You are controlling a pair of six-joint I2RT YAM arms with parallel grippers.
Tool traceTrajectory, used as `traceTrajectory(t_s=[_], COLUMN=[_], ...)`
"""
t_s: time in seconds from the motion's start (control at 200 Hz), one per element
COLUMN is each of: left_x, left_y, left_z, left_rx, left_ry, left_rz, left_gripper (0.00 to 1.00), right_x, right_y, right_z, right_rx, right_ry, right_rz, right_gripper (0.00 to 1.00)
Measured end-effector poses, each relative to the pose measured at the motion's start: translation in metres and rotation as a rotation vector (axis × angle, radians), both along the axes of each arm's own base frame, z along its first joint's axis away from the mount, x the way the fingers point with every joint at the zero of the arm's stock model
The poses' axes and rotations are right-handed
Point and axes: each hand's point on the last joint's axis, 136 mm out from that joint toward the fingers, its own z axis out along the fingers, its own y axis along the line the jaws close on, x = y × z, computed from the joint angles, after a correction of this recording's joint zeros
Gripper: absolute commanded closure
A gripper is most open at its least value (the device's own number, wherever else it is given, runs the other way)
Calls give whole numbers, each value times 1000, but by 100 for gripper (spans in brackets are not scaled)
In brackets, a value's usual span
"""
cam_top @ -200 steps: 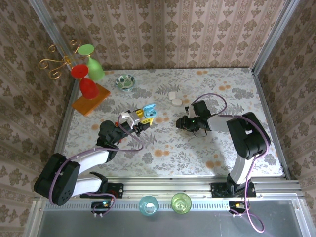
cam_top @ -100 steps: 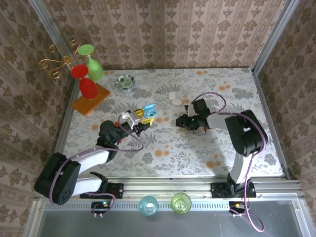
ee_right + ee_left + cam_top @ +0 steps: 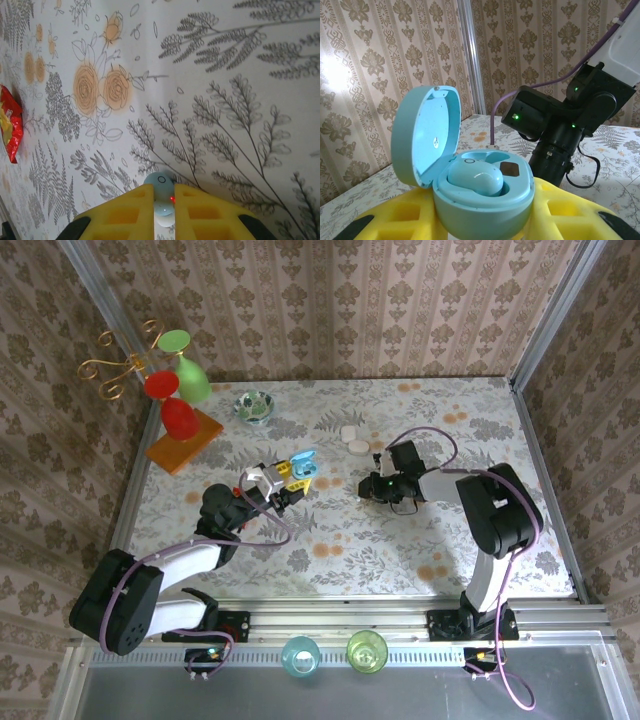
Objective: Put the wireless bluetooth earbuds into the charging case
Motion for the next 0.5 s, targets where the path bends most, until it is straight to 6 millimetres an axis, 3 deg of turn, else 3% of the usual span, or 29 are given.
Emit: traceTrajectory(t_s=[0.21,0.355,0.5], left_x=[2,2,2], left_y=[-1,-1,-1], left_z=[-5,-5,-5], left_rx=[7,7,7], left_ry=[13,13,13], left_rz=[0,0,0], left_gripper=[69,69,69], right_x=[-4,-5,-5], right_y=[-2,-3,-4], right_z=[0,-1,-1], right_rx=[-11,-19,-41], right_ry=[8,10,0], right_rz=[2,5,20], right_gripper=[82,69,63])
